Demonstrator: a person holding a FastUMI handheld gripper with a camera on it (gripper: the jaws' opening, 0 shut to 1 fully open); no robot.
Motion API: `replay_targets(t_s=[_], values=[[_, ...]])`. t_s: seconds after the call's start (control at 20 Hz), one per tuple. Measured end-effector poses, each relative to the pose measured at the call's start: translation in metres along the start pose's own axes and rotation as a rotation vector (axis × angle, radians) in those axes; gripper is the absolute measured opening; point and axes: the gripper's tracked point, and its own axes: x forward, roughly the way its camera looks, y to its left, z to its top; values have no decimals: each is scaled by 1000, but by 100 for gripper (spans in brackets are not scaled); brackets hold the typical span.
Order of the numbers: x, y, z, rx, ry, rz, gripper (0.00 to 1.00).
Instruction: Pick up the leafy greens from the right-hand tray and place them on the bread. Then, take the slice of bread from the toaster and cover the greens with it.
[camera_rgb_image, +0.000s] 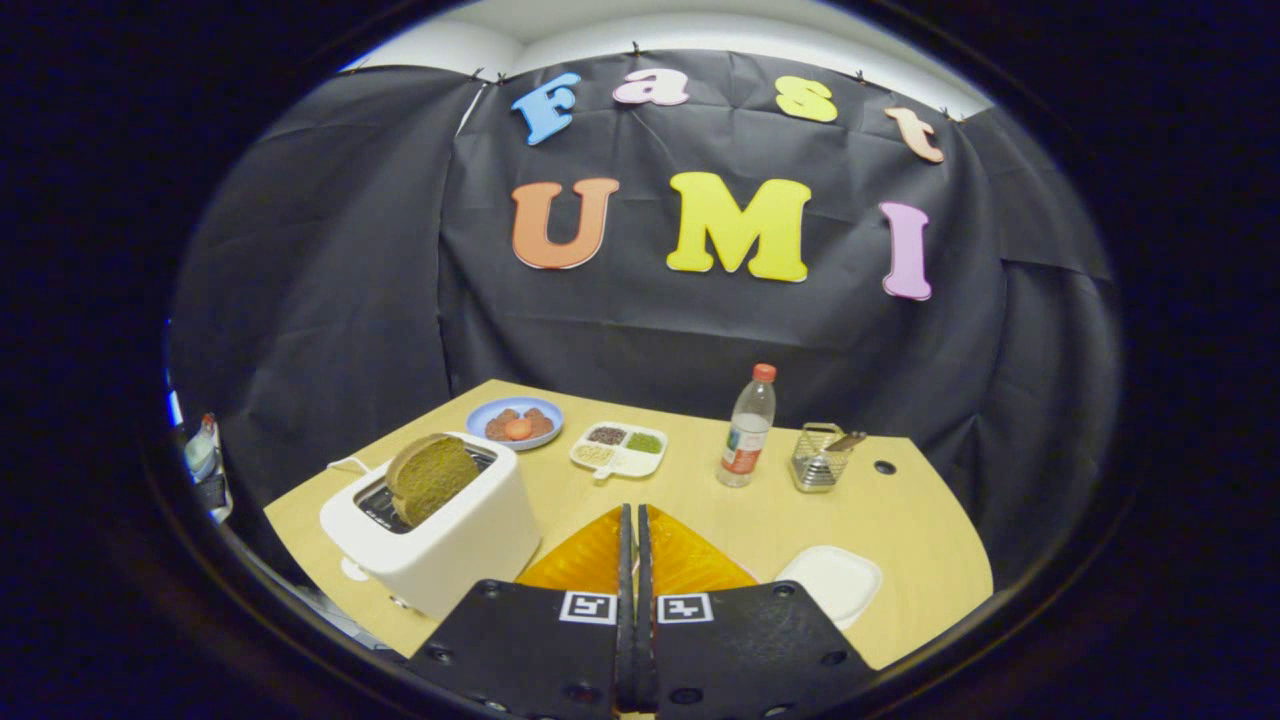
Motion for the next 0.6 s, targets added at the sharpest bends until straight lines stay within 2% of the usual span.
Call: replay_targets(t_s=[0.2,0.6], values=[[30,5,-27,35,40,16,0],[61,-61,-61,73,92,-80,0]])
